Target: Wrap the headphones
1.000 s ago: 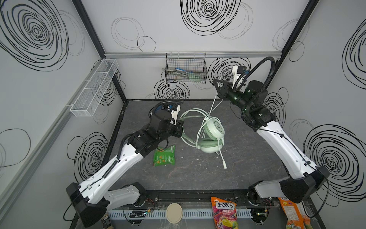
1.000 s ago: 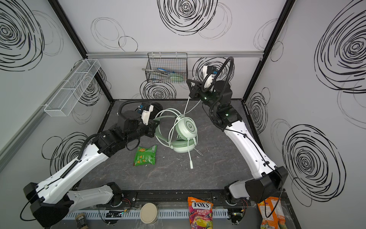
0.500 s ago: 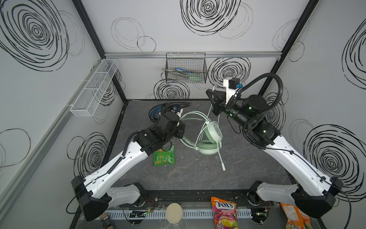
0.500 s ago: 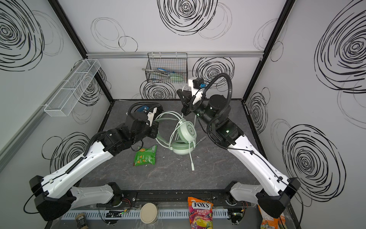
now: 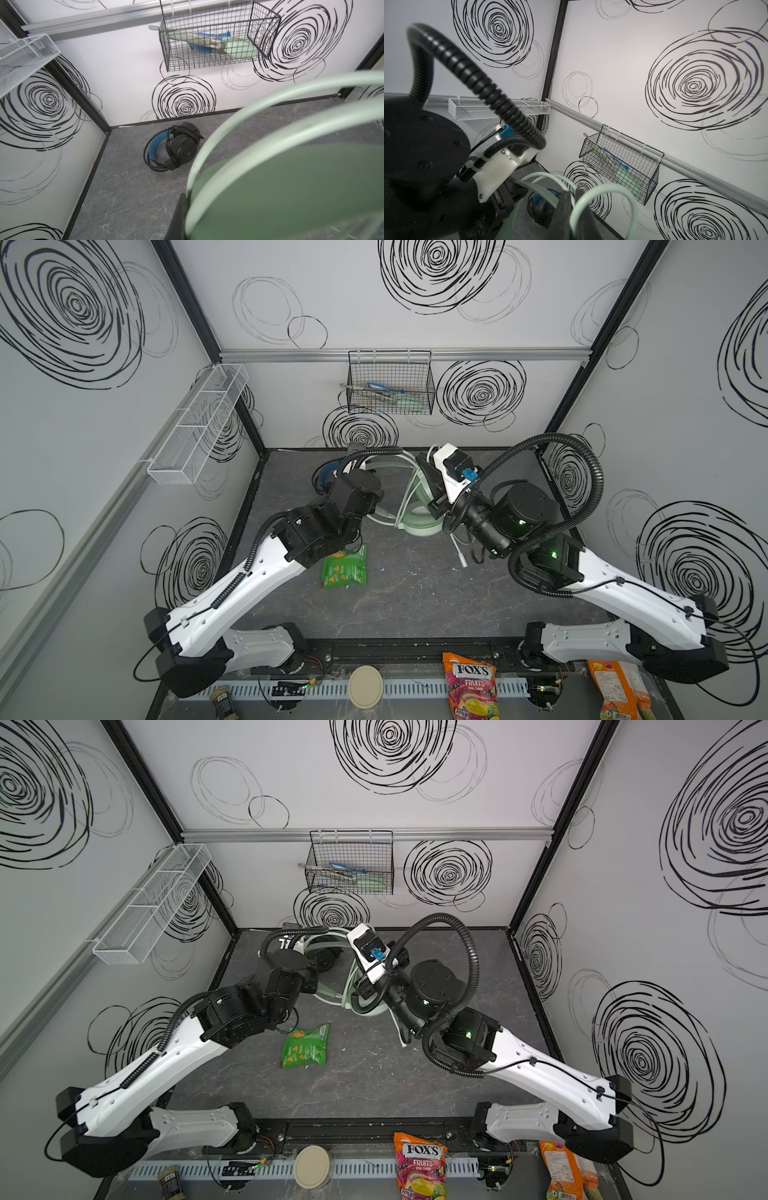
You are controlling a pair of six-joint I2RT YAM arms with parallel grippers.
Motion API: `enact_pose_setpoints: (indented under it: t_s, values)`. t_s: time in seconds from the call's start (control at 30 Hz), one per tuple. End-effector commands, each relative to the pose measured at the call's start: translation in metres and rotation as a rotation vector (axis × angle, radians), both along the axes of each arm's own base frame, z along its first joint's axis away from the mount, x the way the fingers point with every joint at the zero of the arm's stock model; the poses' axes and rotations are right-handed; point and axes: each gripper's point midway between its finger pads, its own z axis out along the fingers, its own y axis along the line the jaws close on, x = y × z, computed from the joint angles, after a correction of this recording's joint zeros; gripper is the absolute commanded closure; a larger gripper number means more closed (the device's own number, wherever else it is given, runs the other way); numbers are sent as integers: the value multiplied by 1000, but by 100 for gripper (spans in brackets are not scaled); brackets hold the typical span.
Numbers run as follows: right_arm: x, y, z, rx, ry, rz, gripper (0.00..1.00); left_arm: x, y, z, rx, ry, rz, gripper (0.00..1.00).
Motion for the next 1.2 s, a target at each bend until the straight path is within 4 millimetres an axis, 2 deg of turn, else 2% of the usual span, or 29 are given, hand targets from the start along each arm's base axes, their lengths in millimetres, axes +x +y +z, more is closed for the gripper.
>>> enact_pose_setpoints:
  t_s: [0.0,0.1,0.2,0.33,0.5,0.57,0.67,0.77,0.87,1.0,1.1,1.17]
  values:
    - [-14,-17,27,8,-117,-116,90,5,17,46,-106,-153,137,100]
    - [-24,-8,22,-16,-125,-133,88,8,14,55,-161,-175,138,100]
    - [-22,-3,11,-67,-97,-203,85,10,13,65,-225,-205,152,100]
    - [-23,-12,6,-131,-126,-334,86,10,21,86,-228,-267,198,100]
    - [-24,-21,10,-129,-122,-356,86,13,30,112,-193,-338,238,100]
    - [-28,-19,10,-122,-127,-335,86,13,32,119,-212,-359,243,100]
    - [-48,-9,14,-91,-153,-228,84,14,31,129,-231,-387,243,100]
    - [-62,-10,20,-26,-106,-149,77,12,33,140,-243,-422,245,100]
    - [-64,-28,22,64,23,-99,66,10,37,152,-242,-457,246,100]
    - [-63,-71,16,200,153,-71,35,7,42,163,-248,-494,241,100]
    - [-62,-102,9,275,211,-57,27,7,43,169,-253,-508,231,100]
    - [-65,-113,4,300,221,-10,21,7,42,172,-256,-509,219,100]
